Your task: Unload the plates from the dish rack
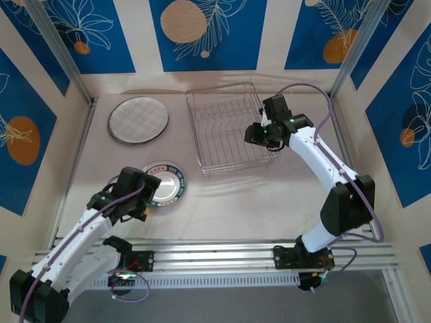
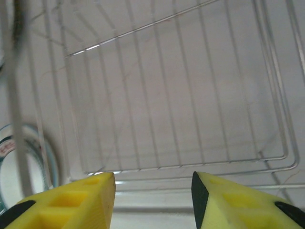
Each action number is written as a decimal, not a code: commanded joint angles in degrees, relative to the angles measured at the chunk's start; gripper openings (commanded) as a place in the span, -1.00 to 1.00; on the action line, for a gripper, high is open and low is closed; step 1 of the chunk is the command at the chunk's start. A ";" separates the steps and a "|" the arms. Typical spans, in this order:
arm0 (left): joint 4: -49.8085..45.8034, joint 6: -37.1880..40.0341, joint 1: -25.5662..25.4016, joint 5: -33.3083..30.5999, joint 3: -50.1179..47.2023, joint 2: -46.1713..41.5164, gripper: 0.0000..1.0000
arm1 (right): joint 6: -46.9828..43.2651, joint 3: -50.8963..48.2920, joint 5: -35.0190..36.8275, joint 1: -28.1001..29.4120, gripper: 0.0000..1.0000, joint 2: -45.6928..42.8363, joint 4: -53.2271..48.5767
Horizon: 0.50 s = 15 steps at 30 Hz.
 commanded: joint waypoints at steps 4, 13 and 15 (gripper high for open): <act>-8.12 3.06 -0.09 0.86 4.66 -3.53 1.00 | 0.43 0.59 1.19 -2.66 -0.07 6.58 2.94; -4.43 11.23 -1.56 3.81 9.68 -1.60 1.00 | 3.02 1.12 1.54 -6.40 -0.09 11.39 3.93; -0.94 13.28 -2.40 4.16 9.95 -0.85 1.00 | 3.77 1.10 2.50 -7.21 -0.10 11.76 3.52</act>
